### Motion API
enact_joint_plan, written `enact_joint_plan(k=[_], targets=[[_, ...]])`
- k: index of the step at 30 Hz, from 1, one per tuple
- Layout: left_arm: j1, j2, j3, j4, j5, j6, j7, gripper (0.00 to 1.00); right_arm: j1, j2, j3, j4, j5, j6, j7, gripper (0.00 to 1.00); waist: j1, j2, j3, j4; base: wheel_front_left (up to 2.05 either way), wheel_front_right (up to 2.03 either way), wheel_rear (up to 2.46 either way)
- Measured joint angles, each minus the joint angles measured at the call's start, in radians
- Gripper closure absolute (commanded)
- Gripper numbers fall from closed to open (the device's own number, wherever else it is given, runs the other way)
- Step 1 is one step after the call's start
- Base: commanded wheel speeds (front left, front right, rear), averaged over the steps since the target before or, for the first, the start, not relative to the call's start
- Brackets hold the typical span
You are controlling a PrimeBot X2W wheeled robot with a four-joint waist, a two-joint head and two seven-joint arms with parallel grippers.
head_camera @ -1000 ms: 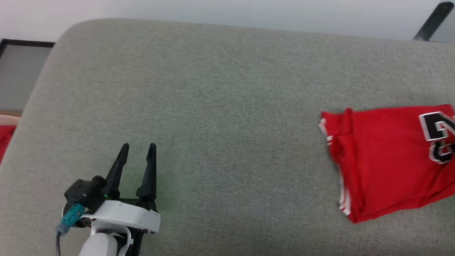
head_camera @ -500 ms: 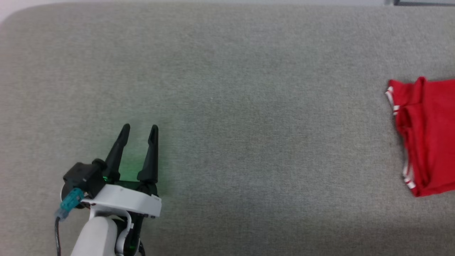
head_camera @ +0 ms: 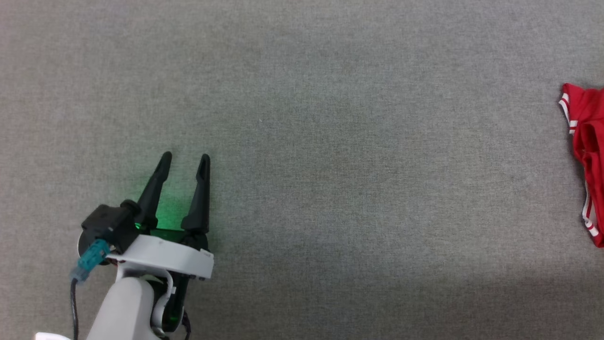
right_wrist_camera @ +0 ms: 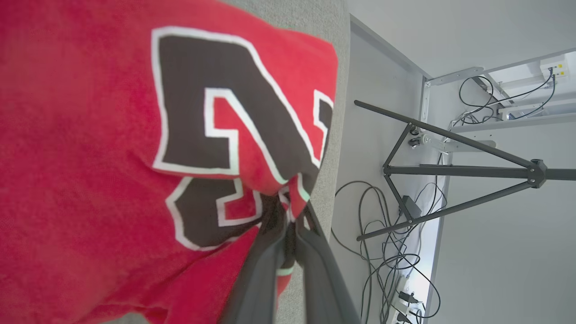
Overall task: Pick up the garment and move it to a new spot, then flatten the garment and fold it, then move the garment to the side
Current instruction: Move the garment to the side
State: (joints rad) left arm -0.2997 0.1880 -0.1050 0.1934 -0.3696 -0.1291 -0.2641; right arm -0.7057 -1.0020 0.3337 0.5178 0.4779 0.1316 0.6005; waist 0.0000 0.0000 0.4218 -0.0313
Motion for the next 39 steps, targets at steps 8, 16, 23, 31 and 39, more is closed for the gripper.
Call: enact_joint_plan(k=[8, 16, 23, 31, 39], targets=[[-0.008, 0.004, -0.004, 0.009, 0.000, 0.000, 0.000, 0.00, -0.004, 0.059, -0.038, 0.038, -0.058, 0.000, -0.011, 1.00, 0.0000, 0.0000, -0.002, 0.002, 0.00, 0.00, 0.00], [0.010, 0.006, 0.005, 0.028, -0.003, 0.000, 0.000, 0.00, -0.007, 0.099, -0.047, 0.019, -0.101, 0.000, 0.006, 0.00, 0.0000, 0.0000, -0.053, -0.002, 0.00, 0.00, 0.00], [0.040, 0.005, 0.010, 0.041, -0.009, 0.000, 0.000, 0.00, 0.000, 0.118, -0.057, -0.019, -0.107, 0.000, -0.007, 0.00, 0.0000, 0.0000, -0.108, -0.004, 0.00, 0.00, 0.00], [0.117, 0.013, 0.044, 0.054, -0.014, 0.000, 0.000, 0.00, 0.040, 0.218, -0.058, -0.127, -0.079, 0.000, -0.139, 0.00, 0.0000, 0.0000, -0.217, -0.010, 0.00, 0.00, 0.00], [0.190, 0.029, 0.080, 0.058, -0.008, 0.002, 0.000, 0.00, 0.151, 0.333, -0.086, -0.209, -0.112, 0.000, -0.397, 0.00, 0.0000, 0.0000, -0.322, -0.012, 0.00, 0.00, 0.00]])
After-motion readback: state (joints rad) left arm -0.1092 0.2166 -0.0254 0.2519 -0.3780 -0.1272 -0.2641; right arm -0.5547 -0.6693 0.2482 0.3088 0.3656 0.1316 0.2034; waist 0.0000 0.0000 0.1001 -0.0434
